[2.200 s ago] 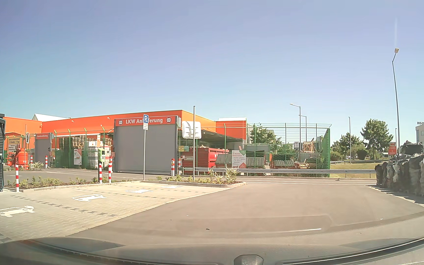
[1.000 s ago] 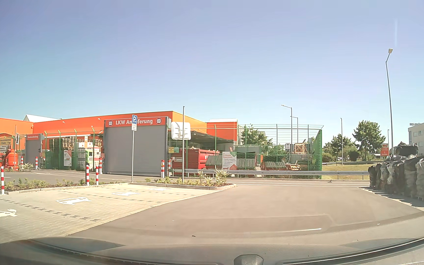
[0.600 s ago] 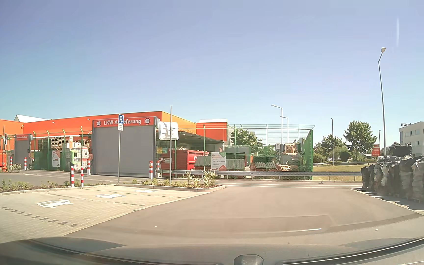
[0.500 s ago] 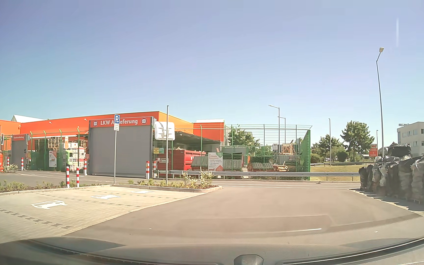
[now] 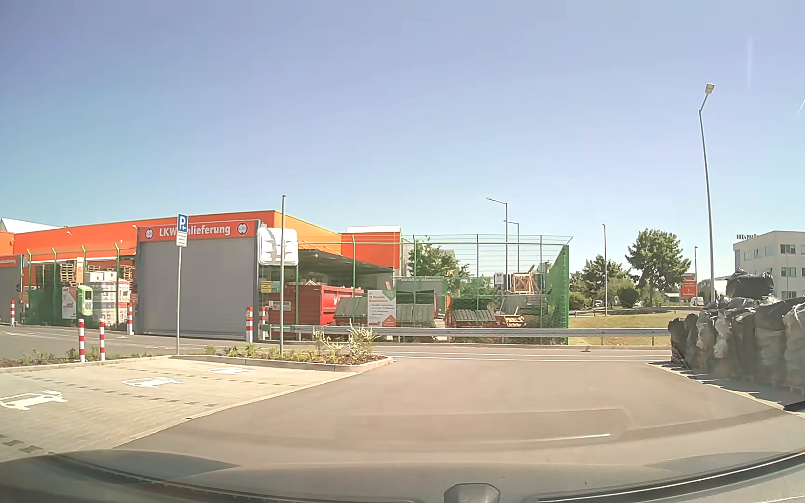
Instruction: Follow the waypoints while adhering to traffic rules and regulations
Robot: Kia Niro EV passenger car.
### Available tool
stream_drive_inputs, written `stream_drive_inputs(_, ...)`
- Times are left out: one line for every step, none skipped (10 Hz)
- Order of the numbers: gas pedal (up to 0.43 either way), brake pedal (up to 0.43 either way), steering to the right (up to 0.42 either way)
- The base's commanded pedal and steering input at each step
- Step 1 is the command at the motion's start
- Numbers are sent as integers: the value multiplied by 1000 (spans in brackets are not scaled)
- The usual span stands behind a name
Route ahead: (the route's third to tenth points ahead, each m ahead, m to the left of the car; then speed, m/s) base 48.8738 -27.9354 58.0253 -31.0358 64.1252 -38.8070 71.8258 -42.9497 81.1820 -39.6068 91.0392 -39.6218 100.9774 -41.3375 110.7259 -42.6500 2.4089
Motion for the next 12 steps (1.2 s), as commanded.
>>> stream_drive_inputs(280, 30, 87)
stream_drive_inputs(280, 30, 58)
stream_drive_inputs(280, 30, 36)
stream_drive_inputs(280, 30, 26)
stream_drive_inputs(280, 30, 25)
stream_drive_inputs(280, 30, 29)
stream_drive_inputs(268, 30, 30)
stream_drive_inputs(260, 30, 31)
stream_drive_inputs(228, 30, 32)
stream_drive_inputs(197, 30, 34)
stream_drive_inputs(150, 30, 38)
stream_drive_inputs(98, 30, 43)
